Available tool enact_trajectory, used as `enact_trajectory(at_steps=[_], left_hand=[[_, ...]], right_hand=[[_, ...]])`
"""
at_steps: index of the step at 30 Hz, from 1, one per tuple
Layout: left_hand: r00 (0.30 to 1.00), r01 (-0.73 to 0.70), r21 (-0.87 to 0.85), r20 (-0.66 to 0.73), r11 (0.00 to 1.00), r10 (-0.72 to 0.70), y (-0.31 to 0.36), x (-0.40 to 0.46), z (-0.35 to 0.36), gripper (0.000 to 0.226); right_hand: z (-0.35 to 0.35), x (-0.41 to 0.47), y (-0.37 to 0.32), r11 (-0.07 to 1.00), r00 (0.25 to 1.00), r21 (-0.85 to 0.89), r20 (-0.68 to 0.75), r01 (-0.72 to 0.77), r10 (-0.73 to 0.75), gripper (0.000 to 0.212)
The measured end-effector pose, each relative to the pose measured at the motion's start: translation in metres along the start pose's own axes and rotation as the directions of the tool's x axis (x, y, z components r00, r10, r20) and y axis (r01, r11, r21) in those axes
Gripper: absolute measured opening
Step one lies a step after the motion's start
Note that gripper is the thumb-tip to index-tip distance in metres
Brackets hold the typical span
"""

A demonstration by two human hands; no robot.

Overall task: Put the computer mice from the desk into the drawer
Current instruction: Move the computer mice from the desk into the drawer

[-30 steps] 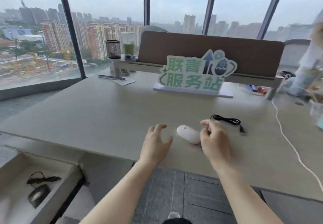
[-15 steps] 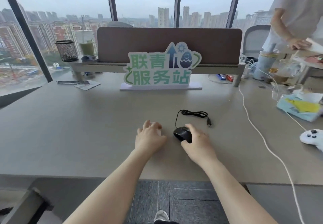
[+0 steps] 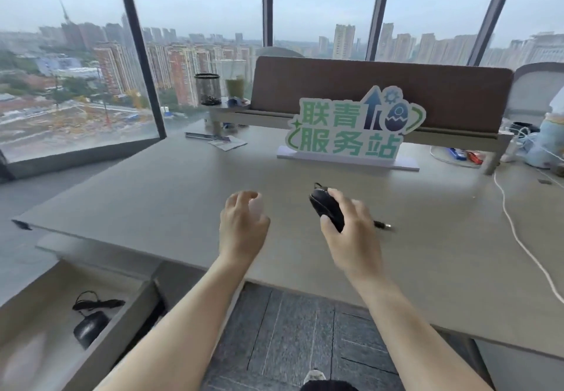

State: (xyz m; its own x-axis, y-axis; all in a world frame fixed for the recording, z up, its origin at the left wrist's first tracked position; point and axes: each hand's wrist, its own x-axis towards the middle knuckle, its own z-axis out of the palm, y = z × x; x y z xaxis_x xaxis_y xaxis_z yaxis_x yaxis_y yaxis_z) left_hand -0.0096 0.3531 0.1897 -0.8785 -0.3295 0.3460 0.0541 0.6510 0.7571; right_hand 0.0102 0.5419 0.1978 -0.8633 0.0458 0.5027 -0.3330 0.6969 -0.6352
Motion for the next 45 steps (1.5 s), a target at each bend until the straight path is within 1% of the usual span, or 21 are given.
enact_trajectory(at_steps=[4, 8, 11, 12, 14, 15, 16, 18, 20, 24, 25, 27, 30, 31, 33, 35, 37, 40, 42, 43, 45], left_hand=[[0.979, 0.041, 0.02, -0.203, 0.999, -0.036, -0.05, -0.004, -0.099, 0.042], [0.928, 0.168, 0.048, -0.346, 0.985, -0.141, -0.115, -0.026, -0.19, 0.04], [0.878, 0.321, 0.115, -0.409, 0.94, -0.25, -0.168, -0.051, -0.242, 0.037], [0.861, 0.371, 0.131, -0.42, 0.919, -0.287, -0.186, -0.06, -0.255, 0.033], [0.841, 0.463, 0.179, -0.399, 0.868, -0.366, -0.222, -0.077, -0.275, 0.016], [0.829, 0.512, 0.211, -0.375, 0.833, -0.414, -0.24, -0.083, -0.282, 0.013], [0.805, 0.568, 0.232, -0.357, 0.789, -0.474, -0.258, -0.089, -0.288, 0.016], [0.728, 0.679, 0.236, -0.336, 0.695, -0.597, -0.291, -0.1, -0.293, 0.032], [0.666, 0.745, 0.255, -0.317, 0.616, -0.675, -0.32, -0.107, -0.292, 0.044], [0.605, 0.777, 0.379, -0.231, 0.503, -0.762, -0.354, -0.111, -0.276, 0.047], [0.585, 0.781, 0.407, -0.212, 0.473, -0.783, -0.36, -0.11, -0.271, 0.046], [0.521, 0.8, 0.439, -0.174, 0.408, -0.836, -0.37, -0.109, -0.263, 0.046], [0.42, 0.835, 0.447, -0.141, 0.321, -0.896, -0.385, -0.109, -0.253, 0.049], [0.401, 0.838, 0.454, -0.137, 0.302, -0.906, -0.388, -0.109, -0.25, 0.048], [0.379, 0.834, 0.473, -0.119, 0.283, -0.918, -0.393, -0.108, -0.248, 0.048], [0.369, 0.829, 0.485, -0.103, 0.277, -0.924, -0.397, -0.108, -0.247, 0.048], [0.358, 0.825, 0.501, -0.103, 0.263, -0.928, -0.399, -0.108, -0.249, 0.05], [0.362, 0.844, 0.46, -0.112, 0.275, -0.925, -0.393, -0.105, -0.254, 0.049], [0.416, 0.852, 0.403, -0.134, 0.334, -0.9, -0.385, -0.101, -0.262, 0.049], [0.461, 0.848, 0.366, -0.155, 0.383, -0.874, -0.381, -0.1, -0.267, 0.05], [0.572, 0.814, 0.271, -0.216, 0.514, -0.791, -0.374, -0.098, -0.28, 0.053]], right_hand=[[0.036, -0.009, -0.085, 0.97, 0.987, 0.186, 0.002, 0.155, -0.158, 0.048], [0.087, -0.03, -0.159, 0.903, 0.963, 0.37, 0.068, 0.217, -0.259, 0.047], [0.135, -0.054, -0.202, 0.857, 0.933, 0.475, 0.175, 0.2, -0.315, 0.044], [0.152, -0.064, -0.213, 0.847, 0.919, 0.5, 0.221, 0.179, -0.326, 0.042], [0.185, -0.086, -0.231, 0.831, 0.885, 0.544, 0.323, 0.117, -0.336, 0.04], [0.202, -0.097, -0.238, 0.826, 0.864, 0.557, 0.373, 0.083, -0.338, 0.04], [0.219, -0.108, -0.243, 0.826, 0.841, 0.562, 0.425, 0.047, -0.336, 0.039], [0.251, -0.129, -0.248, 0.843, 0.791, 0.537, 0.526, -0.024, -0.313, 0.039], [0.282, -0.148, -0.248, 0.881, 0.742, 0.47, 0.612, -0.063, -0.273, 0.039], [0.337, -0.174, -0.244, 0.962, 0.615, 0.265, 0.77, -0.064, -0.171, 0.042], [0.35, -0.179, -0.244, 0.978, 0.582, 0.206, 0.8, -0.035, -0.148, 0.044], [0.372, -0.188, -0.244, 0.995, 0.511, 0.075, 0.854, 0.07, -0.101, 0.048], [0.398, -0.201, -0.247, 0.973, 0.371, -0.079, 0.929, 0.216, -0.007, 0.054], [0.404, -0.205, -0.249, 0.961, 0.336, -0.108, 0.942, 0.256, 0.016, 0.055], [0.413, -0.211, -0.249, 0.933, 0.301, -0.145, 0.953, 0.328, 0.042, 0.052], [0.419, -0.214, -0.248, 0.905, 0.275, -0.18, 0.959, 0.385, 0.073, 0.047], [0.422, -0.216, -0.246, 0.892, 0.267, -0.197, 0.96, 0.408, 0.089, 0.044], [0.419, -0.214, -0.245, 0.904, 0.295, -0.173, 0.954, 0.392, 0.055, 0.044], [0.41, -0.211, -0.247, 0.931, 0.352, -0.096, 0.935, 0.353, -0.037, 0.04], [0.403, -0.208, -0.246, 0.946, 0.394, -0.04, 0.914, 0.322, -0.096, 0.037], [0.386, -0.204, -0.245, 0.962, 0.475, 0.076, 0.857, 0.262, -0.197, 0.033]])
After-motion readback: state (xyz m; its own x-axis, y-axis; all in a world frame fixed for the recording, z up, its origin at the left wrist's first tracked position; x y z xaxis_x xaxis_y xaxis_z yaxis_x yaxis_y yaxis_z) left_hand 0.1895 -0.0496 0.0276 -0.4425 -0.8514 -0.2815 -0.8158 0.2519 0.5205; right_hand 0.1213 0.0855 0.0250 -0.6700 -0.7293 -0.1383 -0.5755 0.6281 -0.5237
